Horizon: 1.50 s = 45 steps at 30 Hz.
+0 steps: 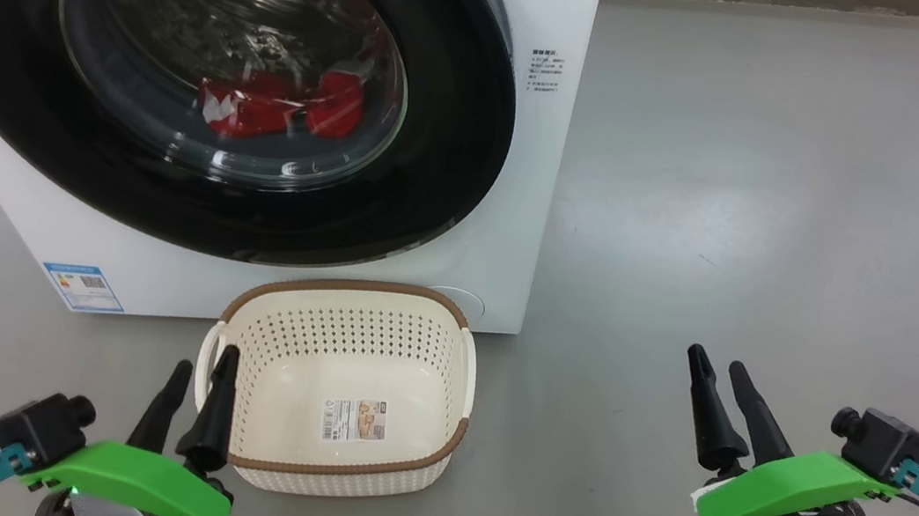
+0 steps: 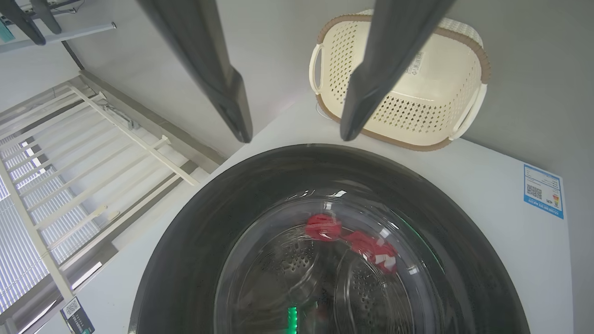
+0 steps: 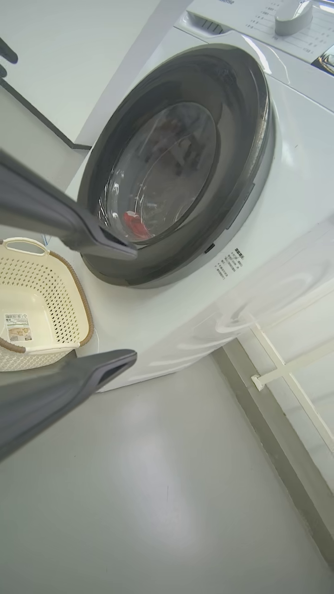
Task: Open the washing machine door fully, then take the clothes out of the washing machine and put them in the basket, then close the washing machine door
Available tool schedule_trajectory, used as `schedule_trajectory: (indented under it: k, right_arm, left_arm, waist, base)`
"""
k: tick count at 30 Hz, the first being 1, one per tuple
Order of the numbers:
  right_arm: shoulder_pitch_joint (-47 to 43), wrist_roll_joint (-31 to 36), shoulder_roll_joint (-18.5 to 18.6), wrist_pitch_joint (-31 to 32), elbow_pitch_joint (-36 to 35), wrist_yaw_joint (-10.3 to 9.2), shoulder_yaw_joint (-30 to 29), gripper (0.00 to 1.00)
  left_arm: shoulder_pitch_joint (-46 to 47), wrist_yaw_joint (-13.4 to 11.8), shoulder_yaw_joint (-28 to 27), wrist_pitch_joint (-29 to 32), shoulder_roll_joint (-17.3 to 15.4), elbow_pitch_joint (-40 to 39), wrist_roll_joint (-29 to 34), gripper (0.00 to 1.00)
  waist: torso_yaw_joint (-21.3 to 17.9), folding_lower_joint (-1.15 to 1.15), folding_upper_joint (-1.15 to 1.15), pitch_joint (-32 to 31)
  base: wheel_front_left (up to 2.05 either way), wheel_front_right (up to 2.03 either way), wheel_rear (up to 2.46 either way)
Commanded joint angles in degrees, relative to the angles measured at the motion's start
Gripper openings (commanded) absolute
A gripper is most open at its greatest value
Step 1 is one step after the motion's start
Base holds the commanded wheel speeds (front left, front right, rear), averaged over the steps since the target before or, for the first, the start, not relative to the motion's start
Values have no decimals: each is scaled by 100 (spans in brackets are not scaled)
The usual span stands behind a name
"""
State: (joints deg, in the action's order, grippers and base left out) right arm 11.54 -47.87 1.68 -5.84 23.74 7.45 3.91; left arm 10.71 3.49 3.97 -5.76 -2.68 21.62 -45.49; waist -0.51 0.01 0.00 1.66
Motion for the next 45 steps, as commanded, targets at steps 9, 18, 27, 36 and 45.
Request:
schedule_trajectory:
  k: [9,18,27,36,45]
  right_arm:
    - [510,848,57,-234,-28,2,270,100]
    - [645,1424,71,-385,42,3,392,100]
    - [739,1963,84,-520,122,3,477,100]
    - [913,2616,99,-689,165,3,622,100]
    - [1080,3127,113,-840,233,3,787,100]
  left_arm:
    - [497,-1,-66,-237,-84,-82,814,100]
    - [641,-17,-22,-390,-94,16,1464,100]
    - [738,-30,-21,-525,-92,101,1956,100]
    - [881,-105,15,-695,-85,228,2588,100]
    - [1057,-115,36,-847,-94,308,3134,100]
  waist:
    - [-15,0,0,56]
    - [-1,0,0,16]
    - [5,0,0,-37]
    - [-8,0,0,-45]
    - [-29,0,0,-5]
  base:
    - [0,0,0]
    - [0,0,0]
    - [0,0,0]
    - [0,0,0]
    - [0,0,0]
